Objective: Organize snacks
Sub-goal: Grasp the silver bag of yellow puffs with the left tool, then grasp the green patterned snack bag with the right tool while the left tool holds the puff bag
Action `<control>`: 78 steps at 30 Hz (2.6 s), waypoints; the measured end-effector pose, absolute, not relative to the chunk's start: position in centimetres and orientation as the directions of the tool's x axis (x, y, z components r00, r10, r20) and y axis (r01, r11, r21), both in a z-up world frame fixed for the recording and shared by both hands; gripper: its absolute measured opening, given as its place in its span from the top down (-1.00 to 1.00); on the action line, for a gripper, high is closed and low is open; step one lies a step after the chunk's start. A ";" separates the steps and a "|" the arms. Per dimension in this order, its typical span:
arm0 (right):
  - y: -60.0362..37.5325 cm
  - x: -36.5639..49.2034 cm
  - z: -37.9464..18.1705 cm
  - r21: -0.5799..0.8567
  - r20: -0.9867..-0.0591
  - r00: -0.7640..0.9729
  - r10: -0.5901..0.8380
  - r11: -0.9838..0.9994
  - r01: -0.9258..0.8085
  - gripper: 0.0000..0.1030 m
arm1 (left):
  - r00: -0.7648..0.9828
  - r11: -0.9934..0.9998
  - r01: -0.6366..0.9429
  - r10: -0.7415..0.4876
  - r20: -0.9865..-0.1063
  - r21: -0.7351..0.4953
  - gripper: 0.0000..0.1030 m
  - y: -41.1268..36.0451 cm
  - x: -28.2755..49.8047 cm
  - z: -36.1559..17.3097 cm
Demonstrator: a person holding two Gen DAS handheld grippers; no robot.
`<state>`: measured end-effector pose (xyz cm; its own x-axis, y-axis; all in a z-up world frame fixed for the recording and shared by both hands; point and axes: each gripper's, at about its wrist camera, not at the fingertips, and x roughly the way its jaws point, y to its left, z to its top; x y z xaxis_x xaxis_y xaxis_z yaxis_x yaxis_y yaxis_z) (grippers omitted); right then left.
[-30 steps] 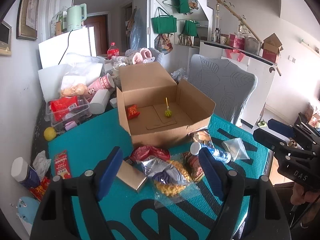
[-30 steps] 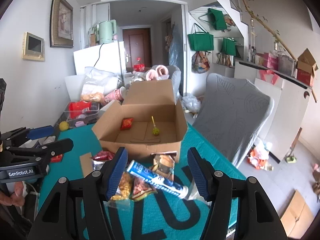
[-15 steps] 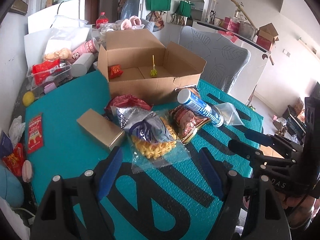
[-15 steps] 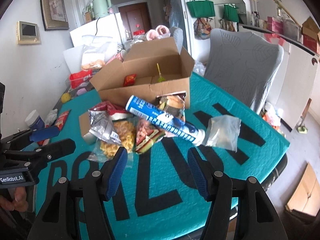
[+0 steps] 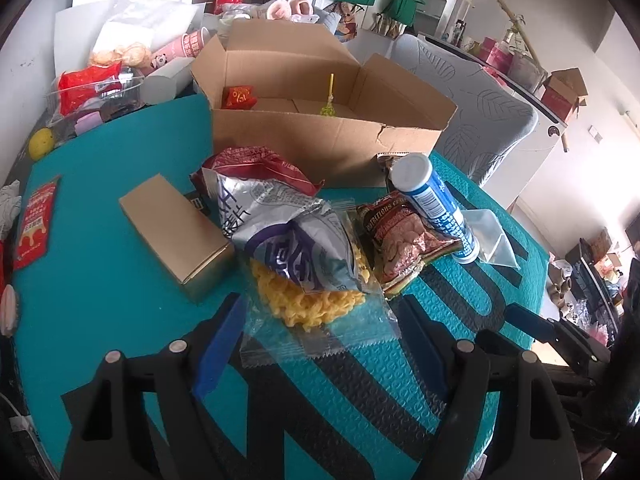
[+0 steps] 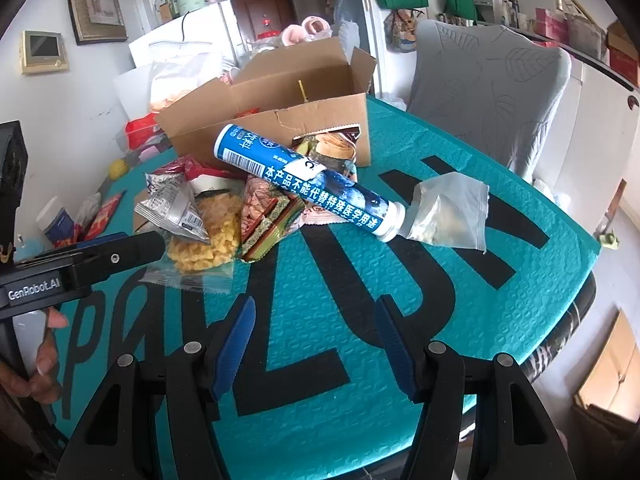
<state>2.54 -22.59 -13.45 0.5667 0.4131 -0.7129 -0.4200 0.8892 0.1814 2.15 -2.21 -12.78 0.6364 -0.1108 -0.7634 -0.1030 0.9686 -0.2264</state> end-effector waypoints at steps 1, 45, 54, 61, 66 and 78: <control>-22.8 2.7 -13.5 0.185 -0.713 0.566 0.414 0.890 -0.418 -0.22 | 0.629 0.968 -0.111 -0.108 -0.770 -0.226 -0.52 -2.2 2.6 -13.0; -20.9 6.4 -14.0 0.271 -0.683 0.509 0.523 0.829 -0.489 -0.30 | 0.484 0.972 -0.169 -0.061 -0.873 -0.162 -0.52 -1.6 2.7 -16.0; -17.1 9.7 -15.7 0.289 -0.703 0.467 0.537 0.815 -0.502 -0.30 | 0.488 0.962 -0.229 -0.018 -0.873 -0.148 -0.52 -0.2 -0.9 -16.1; -15.8 11.0 -15.9 0.354 -0.692 0.435 0.577 0.795 -0.492 0.19 | 0.503 0.958 -0.233 -0.027 -0.864 -0.166 -0.52 0.9 -0.9 -16.2; -15.5 9.3 -15.5 0.318 -0.694 0.430 0.578 0.782 -0.537 0.37 | 0.512 0.957 -0.231 -0.035 -0.858 -0.176 -0.52 0.4 -1.9 -16.1; -17.2 4.9 -15.4 0.402 -0.690 0.318 0.650 0.710 -0.578 0.37 | 0.517 0.954 -0.230 -0.050 -0.855 -0.194 -0.52 0.8 -2.0 -16.0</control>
<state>4.93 -17.20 -15.44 0.3181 0.6497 -0.6905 -0.5779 0.7102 0.4020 -1.96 0.77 -15.96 0.5167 -0.0495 -0.8547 -0.2301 0.9535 -0.1944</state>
